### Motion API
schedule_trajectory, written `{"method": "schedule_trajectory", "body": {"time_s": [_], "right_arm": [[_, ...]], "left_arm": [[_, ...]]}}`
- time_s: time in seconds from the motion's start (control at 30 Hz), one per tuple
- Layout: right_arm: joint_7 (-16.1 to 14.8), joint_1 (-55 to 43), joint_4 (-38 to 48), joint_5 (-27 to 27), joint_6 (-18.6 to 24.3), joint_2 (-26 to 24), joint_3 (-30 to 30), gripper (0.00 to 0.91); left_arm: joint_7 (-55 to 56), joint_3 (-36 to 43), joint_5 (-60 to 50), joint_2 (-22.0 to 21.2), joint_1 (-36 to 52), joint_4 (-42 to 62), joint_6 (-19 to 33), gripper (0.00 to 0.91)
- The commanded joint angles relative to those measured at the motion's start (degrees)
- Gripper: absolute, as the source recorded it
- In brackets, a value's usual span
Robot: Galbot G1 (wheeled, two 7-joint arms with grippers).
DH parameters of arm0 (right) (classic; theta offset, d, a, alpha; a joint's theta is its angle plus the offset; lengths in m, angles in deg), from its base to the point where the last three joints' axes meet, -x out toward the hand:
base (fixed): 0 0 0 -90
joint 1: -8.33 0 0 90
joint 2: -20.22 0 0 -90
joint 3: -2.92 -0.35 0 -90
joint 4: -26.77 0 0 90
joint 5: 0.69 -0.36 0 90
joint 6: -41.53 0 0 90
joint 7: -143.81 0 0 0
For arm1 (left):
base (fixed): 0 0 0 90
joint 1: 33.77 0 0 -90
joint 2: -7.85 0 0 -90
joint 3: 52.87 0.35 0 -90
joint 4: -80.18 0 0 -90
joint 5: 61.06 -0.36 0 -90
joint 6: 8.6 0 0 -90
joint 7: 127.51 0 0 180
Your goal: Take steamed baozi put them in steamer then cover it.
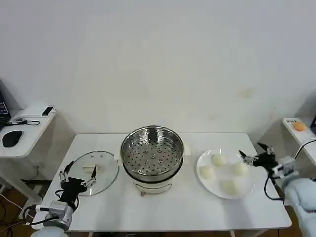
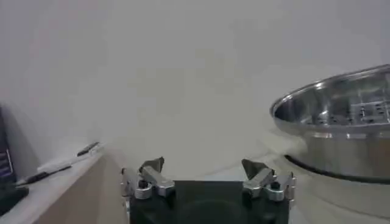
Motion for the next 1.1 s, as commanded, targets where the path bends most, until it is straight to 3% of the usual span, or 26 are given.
{"method": "schedule_trajectory", "body": {"time_s": [0.03, 0.33, 0.47, 0.6, 0.7, 1.1], "right_arm": [[-23.7, -27.5, 15.0, 18.3, 0.9, -5.1, 20.7, 0.907], [-36.7, -44.9, 26.3, 30.3, 7.9, 1.0, 37.0, 0.907], [-46.9, -49.2, 29.0, 33.7, 12.4, 1.6, 42.9, 0.907], [-47.6, -51.9, 31.5, 35.9, 15.2, 2.8, 49.3, 0.907], [-46.9, -52.4, 34.5, 37.6, 17.2, 4.5, 50.8, 0.907], [-42.8, -47.1, 39.4, 42.3, 18.7, 9.6, 46.6, 0.907]], "left_arm": [[-0.2, -0.2, -0.2, -0.2, -0.4, -1.0, 0.0, 0.907], [-0.7, -1.0, -1.2, -1.6, -0.9, -1.7, 0.0, 0.907], [-0.9, -1.8, -1.3, -2.0, -1.3, -2.3, 0.0, 0.907], [-1.0, -2.2, -1.5, -2.5, -2.1, -2.7, 0.1, 0.907], [-0.9, -2.5, -1.6, -3.1, -2.6, -2.8, 0.1, 0.907], [-1.0, -3.0, -1.3, -3.7, -3.6, -4.1, 0.0, 0.907]]}}
